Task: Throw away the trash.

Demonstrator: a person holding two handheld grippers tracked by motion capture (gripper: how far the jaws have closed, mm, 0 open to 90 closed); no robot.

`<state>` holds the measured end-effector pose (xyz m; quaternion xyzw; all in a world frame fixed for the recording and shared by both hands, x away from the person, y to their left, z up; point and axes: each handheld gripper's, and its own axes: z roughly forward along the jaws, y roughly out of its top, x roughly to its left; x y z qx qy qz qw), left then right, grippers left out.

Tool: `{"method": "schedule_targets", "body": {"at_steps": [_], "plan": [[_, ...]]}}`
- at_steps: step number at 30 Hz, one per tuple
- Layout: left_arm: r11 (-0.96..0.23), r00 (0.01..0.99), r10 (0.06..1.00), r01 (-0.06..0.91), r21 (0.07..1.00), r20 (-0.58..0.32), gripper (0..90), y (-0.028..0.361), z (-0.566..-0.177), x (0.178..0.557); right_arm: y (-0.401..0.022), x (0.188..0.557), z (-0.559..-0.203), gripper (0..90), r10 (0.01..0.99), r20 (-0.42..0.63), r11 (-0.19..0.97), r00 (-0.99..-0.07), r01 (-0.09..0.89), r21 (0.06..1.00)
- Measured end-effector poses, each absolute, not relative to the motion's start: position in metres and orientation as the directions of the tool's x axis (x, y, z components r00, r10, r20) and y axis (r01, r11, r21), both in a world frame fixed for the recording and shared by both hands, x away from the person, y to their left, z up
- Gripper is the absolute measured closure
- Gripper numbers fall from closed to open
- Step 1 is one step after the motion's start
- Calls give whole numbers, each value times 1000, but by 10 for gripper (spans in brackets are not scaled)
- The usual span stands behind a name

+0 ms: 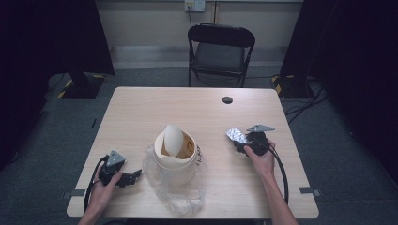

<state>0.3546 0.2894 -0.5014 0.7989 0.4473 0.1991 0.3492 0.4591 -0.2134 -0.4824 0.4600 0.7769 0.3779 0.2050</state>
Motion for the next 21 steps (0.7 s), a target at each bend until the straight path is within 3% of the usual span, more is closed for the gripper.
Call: {"method": "schedule_targets", "body": {"at_steps": [21], "plan": [[-355, 521, 853, 576, 736, 4, 143, 289, -501, 355, -207, 431, -448, 343, 795, 110, 270, -597, 509, 817]]}}
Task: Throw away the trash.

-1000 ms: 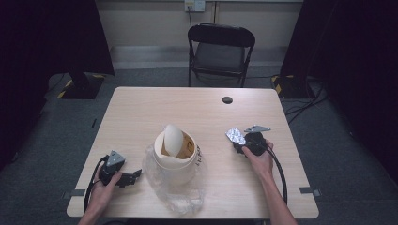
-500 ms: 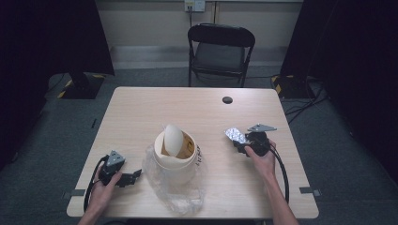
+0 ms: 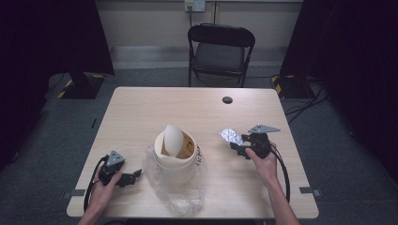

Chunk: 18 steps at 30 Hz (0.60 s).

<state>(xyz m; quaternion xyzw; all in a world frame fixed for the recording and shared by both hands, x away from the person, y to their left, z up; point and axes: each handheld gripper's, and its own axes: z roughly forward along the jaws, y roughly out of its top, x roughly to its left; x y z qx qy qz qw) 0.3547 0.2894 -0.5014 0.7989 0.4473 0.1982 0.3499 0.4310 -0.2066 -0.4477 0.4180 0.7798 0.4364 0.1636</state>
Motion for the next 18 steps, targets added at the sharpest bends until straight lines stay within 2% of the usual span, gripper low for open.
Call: {"method": "schedule_targets", "body": {"at_steps": [18], "plan": [[-355, 521, 853, 577, 736, 3, 144, 289, -501, 355, -198, 413, -415, 343, 742, 123, 246, -659, 438, 864]]}}
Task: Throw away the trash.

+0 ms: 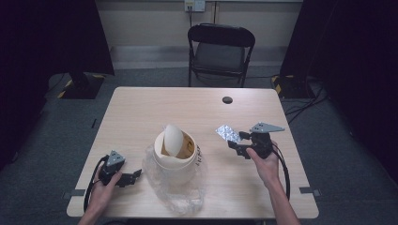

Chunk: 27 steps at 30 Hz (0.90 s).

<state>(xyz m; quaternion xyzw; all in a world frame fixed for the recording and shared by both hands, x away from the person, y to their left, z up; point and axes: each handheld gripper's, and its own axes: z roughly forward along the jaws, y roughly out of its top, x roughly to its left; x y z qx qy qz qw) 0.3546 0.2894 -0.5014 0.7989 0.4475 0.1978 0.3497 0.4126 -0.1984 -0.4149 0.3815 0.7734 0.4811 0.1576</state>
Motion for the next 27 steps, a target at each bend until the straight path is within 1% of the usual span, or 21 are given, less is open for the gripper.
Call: {"method": "schedule_targets", "body": {"at_steps": [8, 11, 22, 27], "plan": [[-355, 521, 853, 576, 736, 3, 144, 289, -501, 355, -183, 400, -393, 343, 688, 101, 267, -719, 379, 886], [-354, 521, 854, 576, 737, 3, 144, 289, -501, 355, -173, 391, -383, 343, 668, 68, 294, -741, 347, 890], [-354, 521, 854, 576, 736, 3, 144, 289, -502, 355, -163, 375, -368, 343, 615, 68, 293, -785, 309, 905], [-355, 521, 854, 576, 736, 3, 144, 289, -501, 355, -153, 366, -363, 343, 566, 72, 307, -821, 291, 906]]}}
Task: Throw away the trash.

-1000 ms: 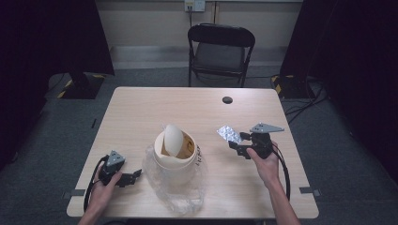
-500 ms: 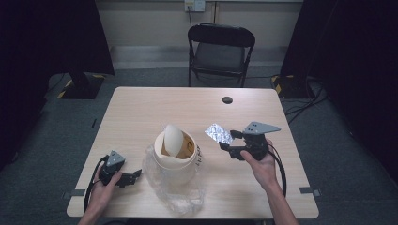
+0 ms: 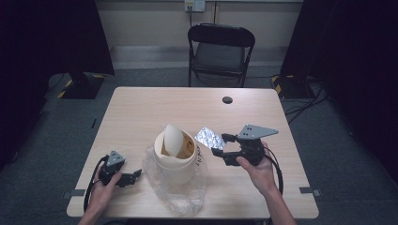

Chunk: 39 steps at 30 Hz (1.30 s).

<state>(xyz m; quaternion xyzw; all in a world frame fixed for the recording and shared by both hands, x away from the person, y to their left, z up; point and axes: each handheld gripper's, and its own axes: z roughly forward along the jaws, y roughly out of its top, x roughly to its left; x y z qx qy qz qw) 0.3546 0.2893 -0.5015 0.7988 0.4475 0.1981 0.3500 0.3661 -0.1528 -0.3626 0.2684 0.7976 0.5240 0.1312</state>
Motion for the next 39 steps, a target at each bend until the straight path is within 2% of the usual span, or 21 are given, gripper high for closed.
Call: {"method": "schedule_targets", "body": {"at_steps": [16, 39], "plan": [[-355, 521, 853, 577, 736, 3, 143, 289, -501, 355, -119, 365, -369, 344, 472, 32, 423, -881, 258, 869], [-354, 521, 854, 576, 737, 3, 143, 289, -502, 355, -83, 386, -363, 356, 425, 34, 427, -905, 233, 874]]}}
